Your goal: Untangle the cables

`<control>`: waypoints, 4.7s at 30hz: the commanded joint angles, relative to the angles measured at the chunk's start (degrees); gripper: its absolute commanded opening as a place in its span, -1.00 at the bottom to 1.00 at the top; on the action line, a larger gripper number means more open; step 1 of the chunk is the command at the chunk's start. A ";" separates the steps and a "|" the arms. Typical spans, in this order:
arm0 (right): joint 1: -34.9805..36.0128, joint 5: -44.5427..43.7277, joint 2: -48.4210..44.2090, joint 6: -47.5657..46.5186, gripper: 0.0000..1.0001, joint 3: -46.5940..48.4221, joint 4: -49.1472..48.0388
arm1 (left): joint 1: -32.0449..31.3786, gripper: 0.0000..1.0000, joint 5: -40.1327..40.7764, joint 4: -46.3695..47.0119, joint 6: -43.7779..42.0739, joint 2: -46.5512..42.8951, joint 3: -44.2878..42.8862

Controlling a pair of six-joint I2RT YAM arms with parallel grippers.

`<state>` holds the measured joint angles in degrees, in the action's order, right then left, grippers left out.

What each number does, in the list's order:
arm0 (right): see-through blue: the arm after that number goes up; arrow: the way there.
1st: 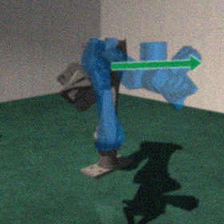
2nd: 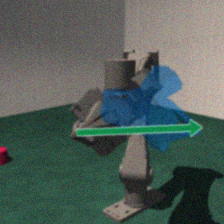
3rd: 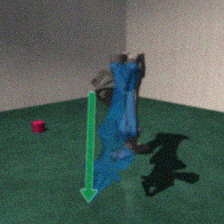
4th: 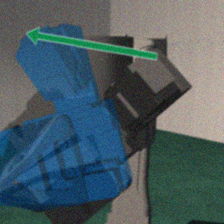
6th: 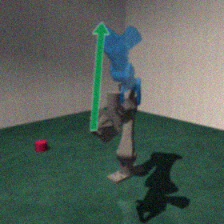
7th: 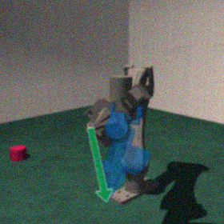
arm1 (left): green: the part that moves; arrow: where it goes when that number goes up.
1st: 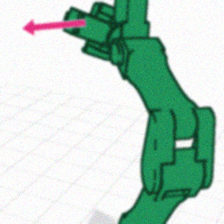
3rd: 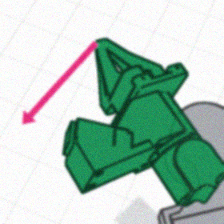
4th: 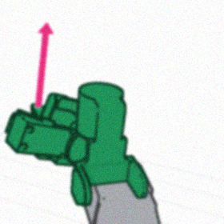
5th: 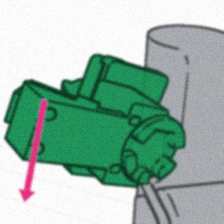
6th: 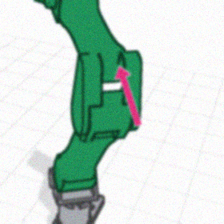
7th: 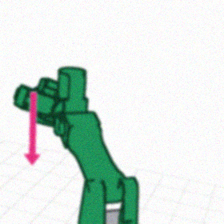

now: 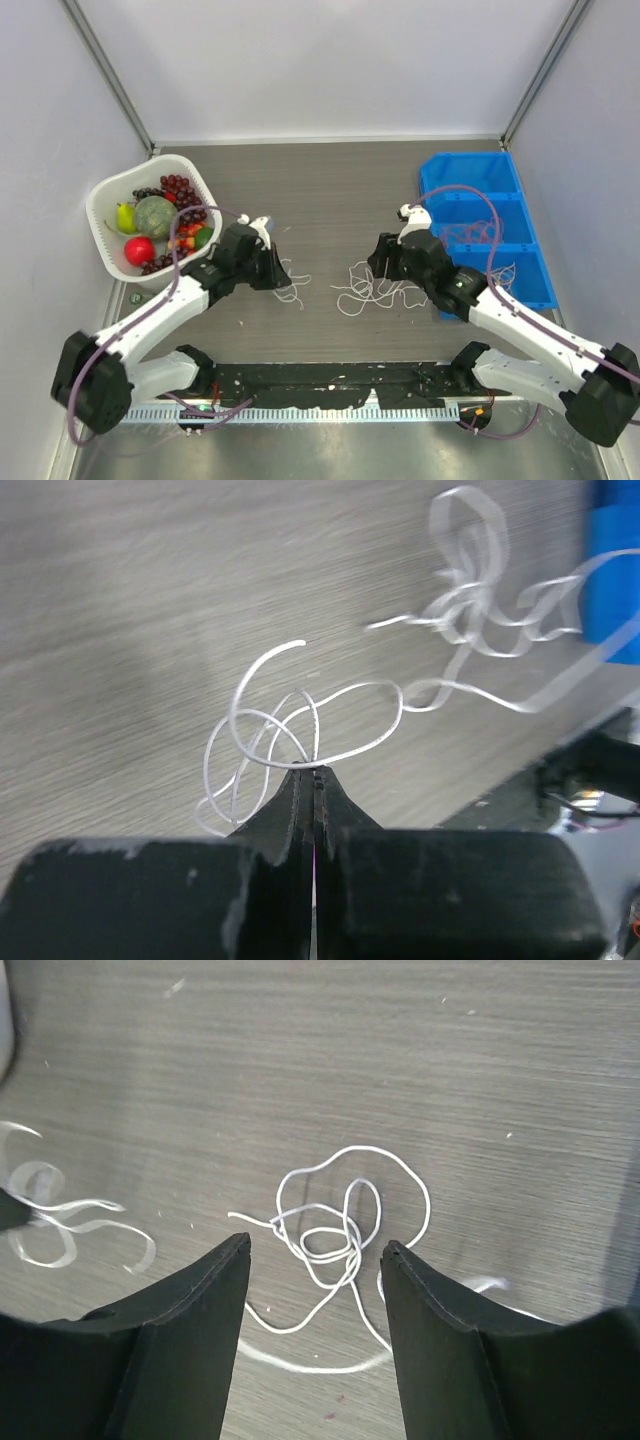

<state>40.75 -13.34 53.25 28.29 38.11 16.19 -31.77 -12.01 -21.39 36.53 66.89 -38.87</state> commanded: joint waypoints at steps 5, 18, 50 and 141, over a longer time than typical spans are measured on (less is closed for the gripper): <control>0.12 8.33 5.37 -9.65 0.21 9.69 -2.30 | -0.14 -1.00 -12.59 8.63 0.46 -15.82 -0.60; 1.26 49.11 9.83 -8.35 0.21 5.75 -27.87 | -0.14 -1.00 -23.14 20.77 7.67 -15.30 2.75; 4.96 9.00 10.29 -9.22 -0.99 7.94 -24.72 | 0.04 0.79 -1.10 5.50 0.74 -32.78 -0.32; -9.99 16.78 20.92 11.51 -0.53 -15.52 -23.12 | -10.24 -1.00 13.64 5.51 -4.35 -5.59 -13.67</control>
<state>30.37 7.31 71.26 37.89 21.78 -4.82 -41.89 -9.76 -6.52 40.07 73.73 -50.50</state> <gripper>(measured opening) 0.245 0.023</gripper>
